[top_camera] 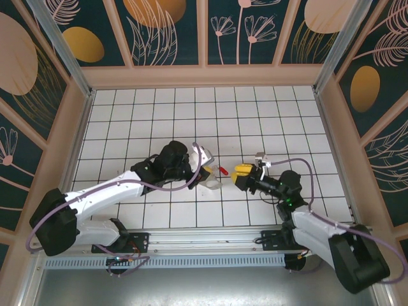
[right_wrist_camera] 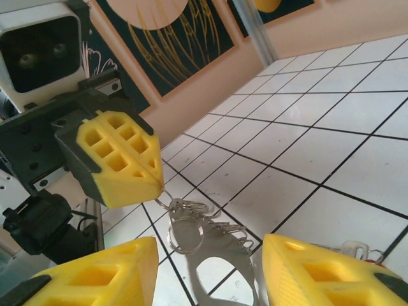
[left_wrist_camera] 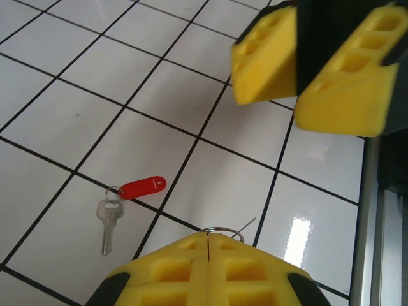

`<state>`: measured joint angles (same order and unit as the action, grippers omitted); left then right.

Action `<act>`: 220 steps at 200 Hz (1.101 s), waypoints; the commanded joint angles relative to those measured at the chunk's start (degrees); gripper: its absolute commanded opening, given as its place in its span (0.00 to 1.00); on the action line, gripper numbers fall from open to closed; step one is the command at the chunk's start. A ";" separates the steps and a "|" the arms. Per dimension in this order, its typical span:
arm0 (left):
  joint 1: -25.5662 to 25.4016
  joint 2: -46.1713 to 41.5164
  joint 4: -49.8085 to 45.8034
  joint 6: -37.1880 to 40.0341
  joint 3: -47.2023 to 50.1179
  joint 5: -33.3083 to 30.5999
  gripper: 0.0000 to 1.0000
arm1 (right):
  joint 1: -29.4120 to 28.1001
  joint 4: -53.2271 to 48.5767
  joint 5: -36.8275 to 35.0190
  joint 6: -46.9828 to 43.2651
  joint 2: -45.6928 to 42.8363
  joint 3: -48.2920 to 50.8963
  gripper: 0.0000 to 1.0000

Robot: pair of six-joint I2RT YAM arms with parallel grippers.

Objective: Put the keys on the keyring

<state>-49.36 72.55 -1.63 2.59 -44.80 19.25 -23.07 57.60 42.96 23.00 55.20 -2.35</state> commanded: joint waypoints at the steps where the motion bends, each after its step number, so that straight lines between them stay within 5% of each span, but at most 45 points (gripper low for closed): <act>1: 0.74 -3.02 8.02 0.38 2.41 2.54 0.00 | -0.40 13.04 4.49 0.35 5.04 -3.39 0.46; 44: 1.25 -7.16 9.19 2.10 4.43 3.80 0.00 | -1.90 16.28 10.34 -0.53 9.34 -6.80 0.45; 220: 2.18 -17.36 18.17 -0.62 6.56 17.84 0.00 | -13.21 3.58 11.75 -12.45 5.68 -17.24 0.32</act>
<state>-47.55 56.53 12.29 2.55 -38.54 34.72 -35.40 62.22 53.28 12.49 61.98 -17.47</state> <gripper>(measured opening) 0.037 0.323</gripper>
